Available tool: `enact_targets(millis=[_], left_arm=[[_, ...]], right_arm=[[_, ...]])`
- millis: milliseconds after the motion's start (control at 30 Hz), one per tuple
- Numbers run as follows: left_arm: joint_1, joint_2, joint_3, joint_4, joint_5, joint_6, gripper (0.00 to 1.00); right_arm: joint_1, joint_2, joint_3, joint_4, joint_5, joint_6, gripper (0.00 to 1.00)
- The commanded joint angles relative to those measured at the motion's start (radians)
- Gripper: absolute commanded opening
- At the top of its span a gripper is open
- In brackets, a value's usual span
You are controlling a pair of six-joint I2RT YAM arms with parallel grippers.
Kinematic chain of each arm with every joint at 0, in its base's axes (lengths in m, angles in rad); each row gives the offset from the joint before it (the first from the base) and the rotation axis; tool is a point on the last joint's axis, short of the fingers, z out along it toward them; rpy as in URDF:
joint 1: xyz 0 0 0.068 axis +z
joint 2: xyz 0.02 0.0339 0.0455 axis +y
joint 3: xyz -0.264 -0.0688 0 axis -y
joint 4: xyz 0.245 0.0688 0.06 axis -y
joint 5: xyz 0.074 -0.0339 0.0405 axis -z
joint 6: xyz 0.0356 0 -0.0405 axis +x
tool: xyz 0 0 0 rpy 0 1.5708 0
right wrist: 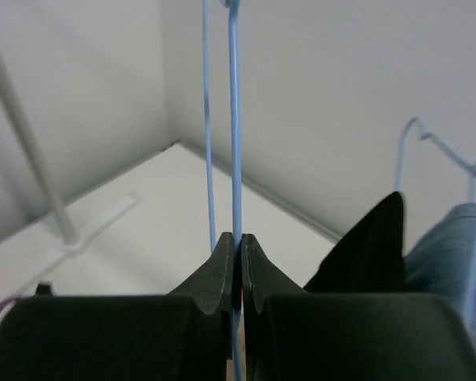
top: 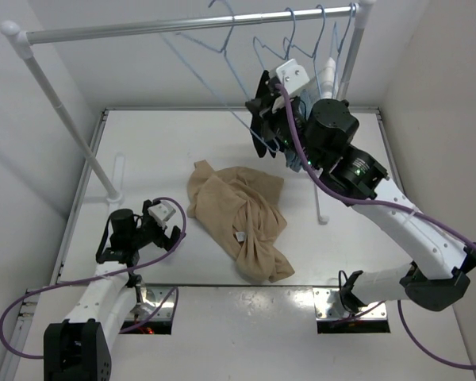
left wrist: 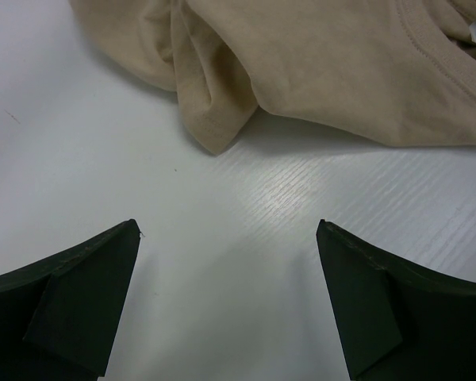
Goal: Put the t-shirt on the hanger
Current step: Grab a hanger with the right arm
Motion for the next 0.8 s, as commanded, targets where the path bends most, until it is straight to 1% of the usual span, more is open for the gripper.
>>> enact_targets(millis=[0,67,100,200,400,467,500,567,600,633,667,700,733,767], left_arm=[[0.012,-0.011,0.023,0.029,0.021,0.001,1.0],[0.012,-0.011,0.023,0.029,0.021,0.001,1.0],[0.012,-0.011,0.023,0.029,0.021,0.001,1.0],[0.012,-0.011,0.023,0.029,0.021,0.001,1.0],[0.003,0.008,0.023,0.029,0.021,0.001,1.0],[-0.008,0.017,0.034,0.003,0.021,0.039,1.0],[-0.008,0.026,0.034,-0.022,0.021,0.122,1.0],[-0.019,0.026,0.06,-0.063,0.03,0.136,0.96],[-0.032,0.026,0.077,-0.083,0.051,0.173,0.9],[-0.049,0.035,0.098,-0.108,0.079,0.191,0.88],[-0.058,0.049,0.126,-0.124,0.079,0.192,0.87],[-0.077,0.063,0.193,-0.134,0.079,0.192,0.84],[-0.089,0.081,0.234,-0.134,0.069,0.182,0.81],[-0.106,0.141,0.28,-0.143,0.003,0.182,0.78]], right_arm=[[0.01,-0.024,-0.005,-0.072,-0.241,0.005,0.0],[0.01,-0.035,-0.039,-0.093,-0.255,0.062,0.0],[0.01,-0.058,-0.092,-0.093,-0.255,0.074,0.0],[0.01,-0.098,-0.198,-0.082,-0.2,0.118,0.0],[0.01,-0.139,-0.328,-0.216,-0.147,0.209,0.0],[0.01,-0.15,-0.384,-0.252,-0.096,0.24,0.0],[0.01,-0.165,-0.402,-0.253,-0.076,0.27,0.0],[0.01,-0.185,-0.447,-0.268,-0.009,0.304,0.0],[0.01,-0.196,-0.459,-0.28,0.03,0.335,0.0],[0.01,-0.22,-0.47,-0.295,0.05,0.349,0.0],[0.01,-0.236,-0.488,-0.296,0.068,0.362,0.0],[0.0,-0.251,-0.497,-0.308,0.094,0.373,0.0],[0.0,-0.265,-0.507,-0.308,0.111,0.385,0.0],[0.0,-0.291,-0.516,-0.32,0.13,0.386,0.0]])
